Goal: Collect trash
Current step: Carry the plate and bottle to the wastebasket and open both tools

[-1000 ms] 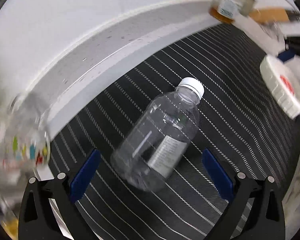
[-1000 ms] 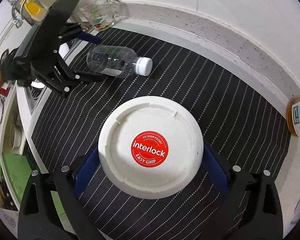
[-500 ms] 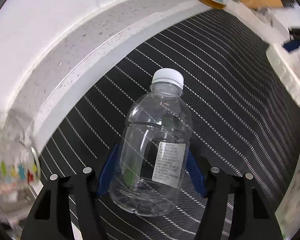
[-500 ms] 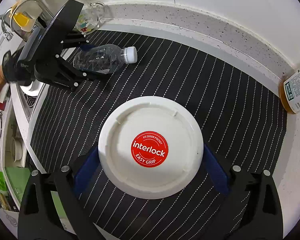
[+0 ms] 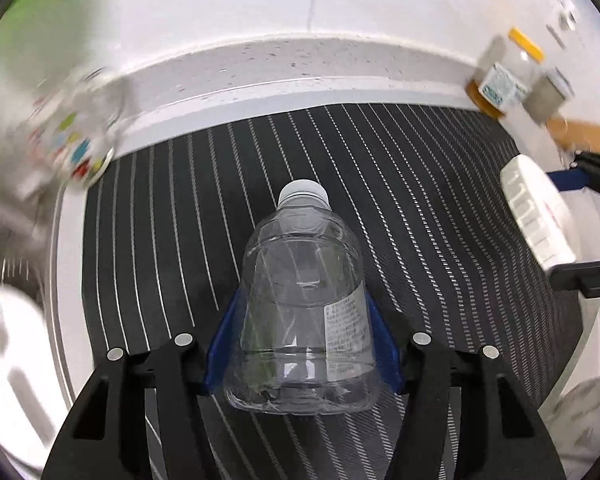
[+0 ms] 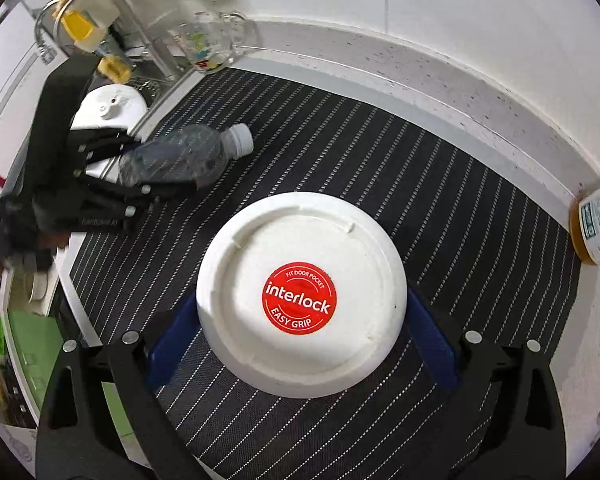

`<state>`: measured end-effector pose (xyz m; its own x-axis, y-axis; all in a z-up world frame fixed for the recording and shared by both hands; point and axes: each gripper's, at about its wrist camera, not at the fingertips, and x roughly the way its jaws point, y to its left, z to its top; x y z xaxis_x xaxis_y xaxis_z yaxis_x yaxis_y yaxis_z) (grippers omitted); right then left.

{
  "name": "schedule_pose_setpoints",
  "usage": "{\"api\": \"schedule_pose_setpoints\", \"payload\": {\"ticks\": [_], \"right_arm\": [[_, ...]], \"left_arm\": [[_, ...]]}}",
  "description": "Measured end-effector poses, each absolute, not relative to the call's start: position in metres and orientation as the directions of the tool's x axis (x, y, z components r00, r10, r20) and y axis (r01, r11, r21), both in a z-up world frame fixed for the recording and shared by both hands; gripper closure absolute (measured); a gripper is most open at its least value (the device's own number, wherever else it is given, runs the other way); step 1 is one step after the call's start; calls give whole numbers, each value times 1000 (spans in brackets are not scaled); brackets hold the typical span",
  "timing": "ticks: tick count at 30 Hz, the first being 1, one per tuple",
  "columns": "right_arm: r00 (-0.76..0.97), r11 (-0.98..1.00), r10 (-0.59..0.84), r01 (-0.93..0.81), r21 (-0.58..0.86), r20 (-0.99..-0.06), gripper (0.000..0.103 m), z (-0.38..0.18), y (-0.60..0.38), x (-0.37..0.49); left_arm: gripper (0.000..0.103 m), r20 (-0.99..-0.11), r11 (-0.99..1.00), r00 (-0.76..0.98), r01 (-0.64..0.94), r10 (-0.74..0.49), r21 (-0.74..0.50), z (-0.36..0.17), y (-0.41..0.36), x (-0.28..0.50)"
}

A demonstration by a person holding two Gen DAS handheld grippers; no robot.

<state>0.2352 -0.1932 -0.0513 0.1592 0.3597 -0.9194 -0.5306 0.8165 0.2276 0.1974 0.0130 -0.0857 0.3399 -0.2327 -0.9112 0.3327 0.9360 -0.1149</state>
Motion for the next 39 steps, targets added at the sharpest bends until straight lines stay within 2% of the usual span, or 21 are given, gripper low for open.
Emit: {"api": "schedule_pose_setpoints", "payload": {"ticks": [8,18,28,35,39], "right_arm": [[153,748,413,-620,239,-898,8,-46,-196,227],[138,566,469,-805,177,-872,8,-29,-184,197],[-29,201,555,-965,167,-832,8,2,-112,75],[-186,-31,548,-979,202,-816,8,1,-57,-38],[-238,-99,519,-971,219,-821,8,-13,-36,-96]], "left_arm": [[46,-879,981,435,99,-193,-166,-58,3,133],[46,-858,950,514,-264,-9,-168,-27,-5,12],[45,-849,806,495,-571,187,-156,-10,7,-145],[45,-860,646,417,-750,293,-143,-16,21,-281],[45,-865,580,388,-801,316,-148,-28,31,-348]]}}
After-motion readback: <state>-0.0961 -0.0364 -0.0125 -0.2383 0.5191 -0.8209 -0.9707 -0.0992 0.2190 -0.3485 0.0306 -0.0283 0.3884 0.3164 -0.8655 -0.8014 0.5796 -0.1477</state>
